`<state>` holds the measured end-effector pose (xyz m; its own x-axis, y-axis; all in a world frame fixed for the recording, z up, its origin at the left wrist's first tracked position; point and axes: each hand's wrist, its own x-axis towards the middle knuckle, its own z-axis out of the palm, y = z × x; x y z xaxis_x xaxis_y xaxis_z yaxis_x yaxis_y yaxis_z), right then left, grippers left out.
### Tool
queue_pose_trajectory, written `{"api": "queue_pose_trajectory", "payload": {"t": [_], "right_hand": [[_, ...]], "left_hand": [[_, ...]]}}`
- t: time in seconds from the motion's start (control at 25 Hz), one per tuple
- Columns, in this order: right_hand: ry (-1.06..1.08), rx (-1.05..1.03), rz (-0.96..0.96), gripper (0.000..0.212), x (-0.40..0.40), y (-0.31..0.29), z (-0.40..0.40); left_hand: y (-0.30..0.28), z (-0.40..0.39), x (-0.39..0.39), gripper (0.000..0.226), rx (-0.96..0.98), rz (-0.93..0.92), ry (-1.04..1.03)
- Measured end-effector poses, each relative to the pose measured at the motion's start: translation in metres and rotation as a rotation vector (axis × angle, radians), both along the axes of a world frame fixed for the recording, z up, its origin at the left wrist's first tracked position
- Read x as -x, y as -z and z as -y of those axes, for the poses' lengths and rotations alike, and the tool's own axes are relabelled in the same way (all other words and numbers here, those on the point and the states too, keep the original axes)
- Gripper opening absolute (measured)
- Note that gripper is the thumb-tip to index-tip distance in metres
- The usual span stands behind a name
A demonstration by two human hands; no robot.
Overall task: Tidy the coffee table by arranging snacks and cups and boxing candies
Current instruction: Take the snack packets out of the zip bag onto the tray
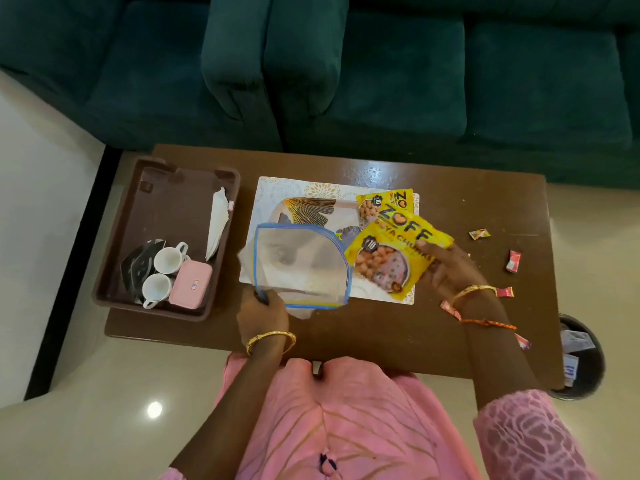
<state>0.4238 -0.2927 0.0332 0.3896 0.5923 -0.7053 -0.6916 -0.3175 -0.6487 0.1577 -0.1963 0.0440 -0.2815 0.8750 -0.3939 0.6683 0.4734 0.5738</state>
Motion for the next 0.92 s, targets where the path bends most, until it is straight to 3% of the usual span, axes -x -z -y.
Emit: {"api": "queue_pose_trajectory", "payload": {"t": [0.12, 0.32, 0.44, 0.56, 0.64, 0.72, 0.84, 0.92], "right_hand": [[0.139, 0.098, -0.031, 0.012, -0.021, 0.039, 0.004], [0.307, 0.262, -0.263, 0.002, -0.017, 0.114, -0.009], [0.299, 0.382, -0.289, 0.018, 0.005, 0.136, -0.019], [0.403, 0.432, -0.230, 0.059, 0.023, 0.150, -0.024], [0.496, 0.462, -0.136, 0.071, 0.029, 0.156, -0.023], [0.455, 0.571, 0.033, 0.073, 0.033, 0.157, -0.023], [-0.010, 0.881, 0.766, 0.078, 0.043, 0.158, -0.027], [-0.384, 0.695, 1.215, 0.069, 0.053, 0.159, -0.033]], "left_hand": [[0.003, 0.002, -0.003, 0.016, -0.005, -0.058, -0.027], [0.010, 0.008, 0.001, 0.018, -0.050, -0.137, -0.051], [0.016, 0.014, 0.000, 0.020, -0.051, -0.171, -0.042], [0.021, 0.019, -0.005, 0.019, -0.041, -0.178, -0.047], [0.023, 0.022, -0.007, 0.018, -0.047, -0.167, -0.044], [0.026, 0.024, -0.007, 0.017, -0.060, -0.145, -0.030], [0.030, 0.026, -0.005, 0.018, -0.073, -0.156, -0.029], [0.034, 0.026, -0.002, 0.019, -0.083, -0.171, -0.023]]}}
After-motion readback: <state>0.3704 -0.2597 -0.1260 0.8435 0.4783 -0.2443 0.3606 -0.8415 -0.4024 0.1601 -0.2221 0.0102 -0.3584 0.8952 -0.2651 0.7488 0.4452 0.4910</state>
